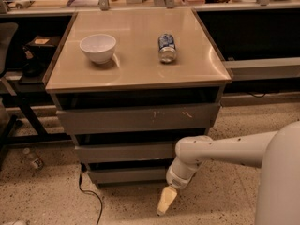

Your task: Open bottom drawer

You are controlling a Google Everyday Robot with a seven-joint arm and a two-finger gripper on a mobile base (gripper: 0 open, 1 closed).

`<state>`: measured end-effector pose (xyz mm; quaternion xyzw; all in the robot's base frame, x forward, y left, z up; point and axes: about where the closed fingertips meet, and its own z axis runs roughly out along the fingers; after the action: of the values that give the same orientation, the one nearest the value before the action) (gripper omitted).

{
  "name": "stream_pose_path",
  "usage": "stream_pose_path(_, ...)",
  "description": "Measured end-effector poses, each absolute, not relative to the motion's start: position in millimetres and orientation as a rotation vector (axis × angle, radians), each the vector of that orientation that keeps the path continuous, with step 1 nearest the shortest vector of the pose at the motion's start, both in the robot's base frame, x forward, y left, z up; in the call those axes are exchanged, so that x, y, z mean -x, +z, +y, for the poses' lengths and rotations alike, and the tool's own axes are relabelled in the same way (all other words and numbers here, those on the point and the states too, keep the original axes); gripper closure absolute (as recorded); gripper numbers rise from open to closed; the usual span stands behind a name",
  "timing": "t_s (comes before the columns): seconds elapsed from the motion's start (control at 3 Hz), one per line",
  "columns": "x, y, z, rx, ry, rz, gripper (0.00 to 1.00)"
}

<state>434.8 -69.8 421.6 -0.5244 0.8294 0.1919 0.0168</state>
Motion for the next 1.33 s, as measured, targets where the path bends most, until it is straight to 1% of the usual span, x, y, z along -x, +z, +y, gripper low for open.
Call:
stream_pose_path(0.33,-437.6,400.3,-68.8,1.614,0.64,2.584,0.0)
stream_pose_path(0.67,-455.2,363.5,-75.2,1.543,0.668,2.585,0.0)
stream_pose_path(1.33,-499.5,305.1,-94.1,1.421,0.642,2.617,0.0)
